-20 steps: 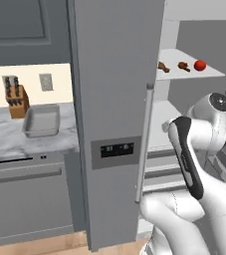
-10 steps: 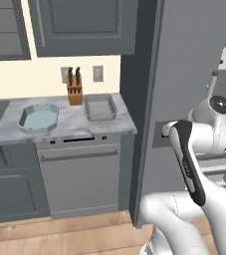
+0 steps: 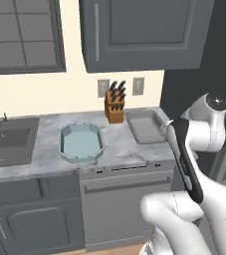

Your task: Place one tomato and one chicken drumstick in each tupperware on the nearby counter, to pack two identical lunches.

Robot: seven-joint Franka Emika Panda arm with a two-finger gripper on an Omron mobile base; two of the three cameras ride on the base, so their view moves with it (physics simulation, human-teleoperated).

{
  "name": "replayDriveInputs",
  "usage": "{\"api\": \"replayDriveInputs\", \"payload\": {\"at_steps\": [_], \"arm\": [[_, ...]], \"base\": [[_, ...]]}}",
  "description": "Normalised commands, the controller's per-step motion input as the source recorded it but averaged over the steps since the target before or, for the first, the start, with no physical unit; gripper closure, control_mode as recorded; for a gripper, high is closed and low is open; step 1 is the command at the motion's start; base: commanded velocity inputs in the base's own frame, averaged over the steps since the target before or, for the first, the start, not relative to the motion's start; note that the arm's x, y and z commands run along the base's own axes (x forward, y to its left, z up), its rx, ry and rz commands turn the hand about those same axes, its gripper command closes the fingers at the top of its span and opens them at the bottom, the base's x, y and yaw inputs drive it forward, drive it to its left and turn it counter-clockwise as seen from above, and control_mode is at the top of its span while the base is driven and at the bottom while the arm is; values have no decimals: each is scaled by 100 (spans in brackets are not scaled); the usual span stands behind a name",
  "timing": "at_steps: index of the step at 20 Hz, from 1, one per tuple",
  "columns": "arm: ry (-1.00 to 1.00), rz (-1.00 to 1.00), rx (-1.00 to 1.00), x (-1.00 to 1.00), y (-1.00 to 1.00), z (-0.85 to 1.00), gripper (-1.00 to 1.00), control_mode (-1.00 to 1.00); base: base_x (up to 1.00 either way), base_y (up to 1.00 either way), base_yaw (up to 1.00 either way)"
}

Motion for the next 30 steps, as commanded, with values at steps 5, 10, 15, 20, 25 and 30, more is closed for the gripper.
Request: {"api": "replayDriveInputs", "payload": {"at_steps": [5,10,15,20,25,30], "arm": [[6,-3,0,20,-10,-9,100,-100],[29,-14,-1,100,-18,-62,100,-100],[12,-2,2,86,0,-65,100,-100],[-7,0,2,26,-3,-35,100,-100],[0,0,0,65,-1,-31,100,-100],[-2,0,-1,75,0,-72,100,-100]], "base": [[80,-6,-16],[0,0,0],[0,0,0],[0,0,0],[0,0,0],[0,0,0]]}}
